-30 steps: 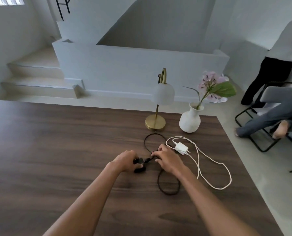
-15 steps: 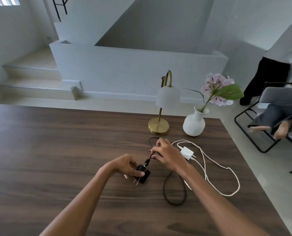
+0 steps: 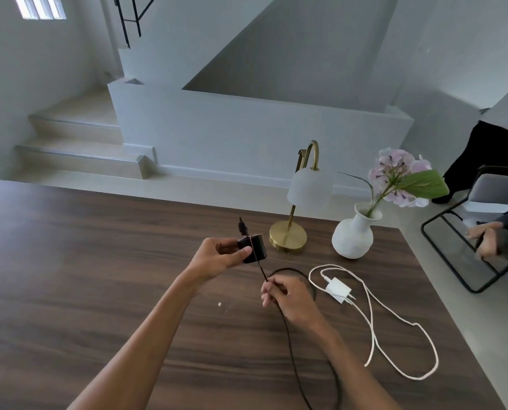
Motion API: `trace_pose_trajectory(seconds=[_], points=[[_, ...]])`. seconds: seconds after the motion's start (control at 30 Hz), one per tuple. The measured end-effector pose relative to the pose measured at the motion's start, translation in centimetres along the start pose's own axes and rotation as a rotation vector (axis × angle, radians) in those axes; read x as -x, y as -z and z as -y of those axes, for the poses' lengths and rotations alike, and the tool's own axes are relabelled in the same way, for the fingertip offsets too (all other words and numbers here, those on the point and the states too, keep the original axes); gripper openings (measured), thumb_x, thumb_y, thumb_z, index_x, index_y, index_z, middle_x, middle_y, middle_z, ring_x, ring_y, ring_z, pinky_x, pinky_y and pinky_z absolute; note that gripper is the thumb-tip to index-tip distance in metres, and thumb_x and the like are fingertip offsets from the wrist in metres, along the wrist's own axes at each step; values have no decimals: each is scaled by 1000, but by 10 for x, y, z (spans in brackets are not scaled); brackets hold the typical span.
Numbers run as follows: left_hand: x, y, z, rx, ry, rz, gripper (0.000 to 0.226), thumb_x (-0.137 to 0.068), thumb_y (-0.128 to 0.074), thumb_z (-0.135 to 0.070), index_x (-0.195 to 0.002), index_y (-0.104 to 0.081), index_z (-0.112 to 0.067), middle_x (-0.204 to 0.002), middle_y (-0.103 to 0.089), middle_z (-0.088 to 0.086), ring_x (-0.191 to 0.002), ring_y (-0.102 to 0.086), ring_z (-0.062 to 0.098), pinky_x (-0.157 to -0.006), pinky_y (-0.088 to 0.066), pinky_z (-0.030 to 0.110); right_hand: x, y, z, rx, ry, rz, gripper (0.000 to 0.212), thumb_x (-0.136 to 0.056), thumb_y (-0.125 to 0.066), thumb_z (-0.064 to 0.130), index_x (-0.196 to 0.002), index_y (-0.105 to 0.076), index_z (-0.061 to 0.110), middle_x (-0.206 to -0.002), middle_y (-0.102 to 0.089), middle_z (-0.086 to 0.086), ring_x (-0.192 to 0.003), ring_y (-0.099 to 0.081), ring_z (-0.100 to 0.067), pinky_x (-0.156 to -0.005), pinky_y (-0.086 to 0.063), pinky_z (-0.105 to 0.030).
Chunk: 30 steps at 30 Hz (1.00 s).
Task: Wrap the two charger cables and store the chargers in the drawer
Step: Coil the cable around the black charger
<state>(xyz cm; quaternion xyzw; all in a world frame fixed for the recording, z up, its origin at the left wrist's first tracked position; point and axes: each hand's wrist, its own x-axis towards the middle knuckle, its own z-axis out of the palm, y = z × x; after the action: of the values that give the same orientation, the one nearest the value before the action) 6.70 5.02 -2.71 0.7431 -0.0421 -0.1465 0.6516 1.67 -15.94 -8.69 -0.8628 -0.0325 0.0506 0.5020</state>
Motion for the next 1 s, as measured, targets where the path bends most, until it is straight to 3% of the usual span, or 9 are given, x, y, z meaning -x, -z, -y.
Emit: trace_pose_trajectory(seconds=[0.13, 0.23, 0.33, 0.43, 0.5, 0.57, 0.7, 0.87, 1.0], points=[[-9, -10, -6, -116, -44, -193, 32, -82, -82, -23, -113, -76, -15, -99, -80, -2, -90, -74, 9, -82, -58, 21, 11, -4, 11, -30, -23, -60, 22, -100, -54, 18, -88, -71, 15, -55, -56, 3, -49, -54, -10, -54, -49, -25], [-11, -20, -1, -105, -41, -277, 33, -81, -83, -24, -112, -77, -14, -100, -80, -1, -87, -73, 4, -75, -55, 14, 16, -3, 16, 84, 22, -109, 21, -99, -56, 23, -87, -73, 23, -59, -61, 14, -54, -51, -4, -57, -42, -22], [-8, -35, 4, -94, -42, -340, 32, -80, -84, -26, -109, -77, -15, -95, -80, -3, -89, -76, 8, -86, -61, 27, 20, -1, 24, 170, 24, -81, 21, -98, -56, 27, -88, -74, 26, -73, -70, 17, -66, -62, -3, -63, -43, -16], [-4, -46, 7, -134, -60, -360, 29, -80, -84, -24, -107, -78, -17, -87, -78, -11, -85, -75, 4, -85, -62, 26, 22, 6, 30, 286, 5, -94, 22, -98, -54, 30, -91, -73, 24, -70, -67, 12, -59, -56, -2, -59, -43, -23], [-2, -49, 7, -207, -89, -361, 27, -79, -85, -23, -105, -80, -20, -83, -76, -15, -84, -73, -1, -85, -61, 23, 24, 15, 37, 367, -27, -97, 22, -97, -52, 36, -91, -71, 25, -72, -69, 8, -64, -61, -8, -63, -51, -33], [2, -49, 8, -315, -128, -348, 25, -79, -85, -23, -103, -80, -26, -86, -79, -14, -83, -73, -4, -85, -60, 22, 27, 26, 47, 421, -52, -75, 22, -96, -53, 37, -89, -70, 27, -74, -70, 6, -74, -67, -17, -71, -57, -38], [16, -47, 11, -527, -212, -255, 27, -82, -82, -24, -107, -79, -31, -98, -80, -12, -83, -73, -3, -81, -62, 22, 28, 55, 75, 464, -50, -57, 18, -91, -62, 37, -85, -75, 27, -84, -77, 5, -84, -72, -14, -80, -59, -39], [41, -51, 3, -562, -215, -146, 23, -83, -80, -24, -104, -78, -32, -99, -79, -15, -87, -73, -4, -85, -62, 27, 20, 88, 106, 460, 85, -80, 11, -88, -72, 37, -85, -79, 29, -60, -62, 20, -63, -59, 2, -62, -45, -22], [56, -52, -5, -426, -198, -20, 27, -83, -81, -23, -107, -77, -35, -98, -79, -18, -94, -73, -4, -92, -59, 26, 5, 95, 100, 269, 158, -114, 14, -81, -79, 39, -75, -79, 25, -42, -51, 17, -46, -44, -6, -53, -32, -21]])
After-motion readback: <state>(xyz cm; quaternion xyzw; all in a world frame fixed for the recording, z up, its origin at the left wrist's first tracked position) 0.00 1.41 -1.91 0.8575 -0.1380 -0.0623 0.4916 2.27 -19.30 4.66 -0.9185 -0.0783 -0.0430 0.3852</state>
